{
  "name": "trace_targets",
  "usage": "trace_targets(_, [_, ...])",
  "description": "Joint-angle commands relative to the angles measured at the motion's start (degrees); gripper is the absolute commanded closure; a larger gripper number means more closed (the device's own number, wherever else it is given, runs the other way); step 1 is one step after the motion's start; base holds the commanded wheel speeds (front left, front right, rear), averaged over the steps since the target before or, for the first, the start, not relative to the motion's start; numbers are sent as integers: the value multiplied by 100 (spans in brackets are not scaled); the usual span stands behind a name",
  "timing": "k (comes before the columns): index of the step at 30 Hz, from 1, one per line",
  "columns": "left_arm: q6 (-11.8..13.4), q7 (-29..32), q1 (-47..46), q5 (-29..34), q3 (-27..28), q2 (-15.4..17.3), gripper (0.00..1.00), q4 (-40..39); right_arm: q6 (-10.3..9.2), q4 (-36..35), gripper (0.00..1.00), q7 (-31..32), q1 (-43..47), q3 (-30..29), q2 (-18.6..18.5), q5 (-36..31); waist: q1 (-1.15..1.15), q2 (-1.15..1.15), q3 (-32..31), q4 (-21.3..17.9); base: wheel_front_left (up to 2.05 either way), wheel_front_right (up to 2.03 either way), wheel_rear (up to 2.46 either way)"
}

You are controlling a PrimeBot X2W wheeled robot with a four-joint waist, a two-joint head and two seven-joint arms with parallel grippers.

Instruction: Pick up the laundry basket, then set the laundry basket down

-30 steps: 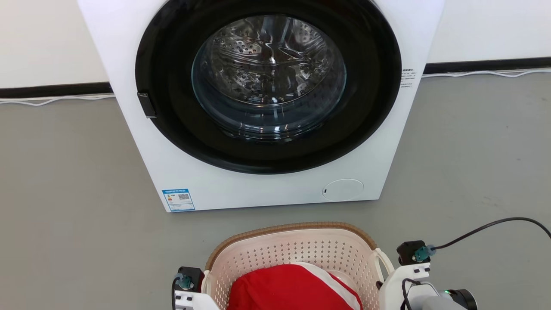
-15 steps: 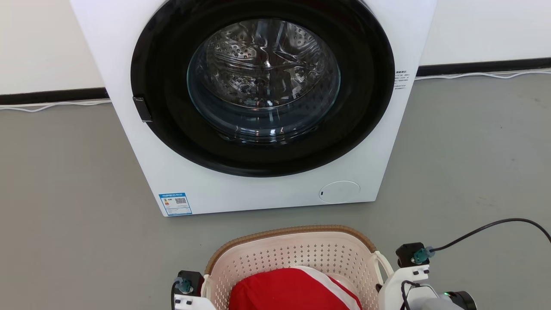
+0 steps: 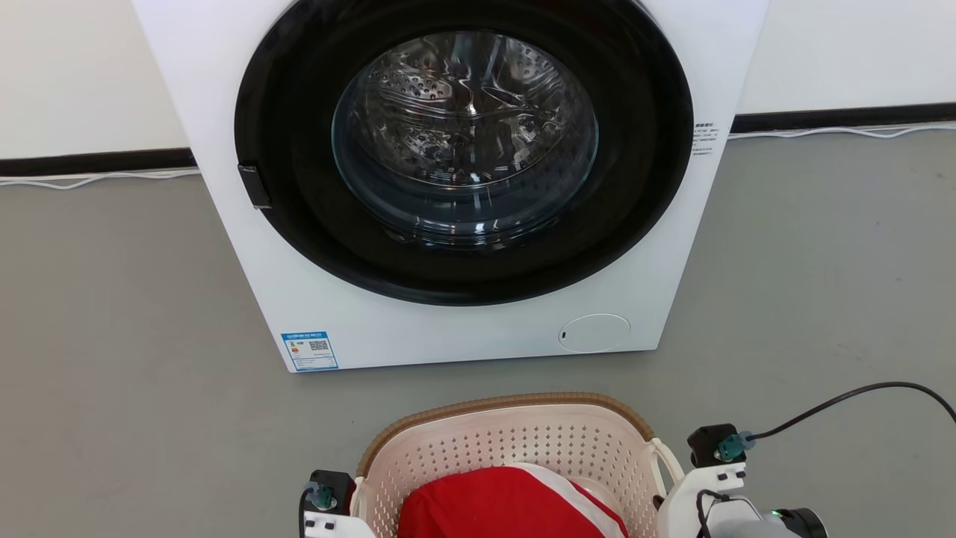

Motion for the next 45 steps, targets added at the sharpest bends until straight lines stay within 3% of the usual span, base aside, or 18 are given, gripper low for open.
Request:
trace_targets(1, [-34,-61,-74,33,10,89,100,-41,43,-86,100,-109,-209,123,12,32,0,0,-1,4,0,0,0])
trace_targets(8, [464,569,-302,-140,-134,71,100,-541,43,-56,100,-120,-154,179,12,105,0,0,-106,34,0,0,0])
trace_targets(14, [820,721,-277,-299,-316,70,100,-906,43,-40,100,-137,-152,220,12,159,0,0,-116,51,0,0,0])
trace_targets(45, [757,486,-387,-860,-886,69,100,-799,43,-11,100,-206,-192,452,12,438,0,0,-28,85,0,0,0])
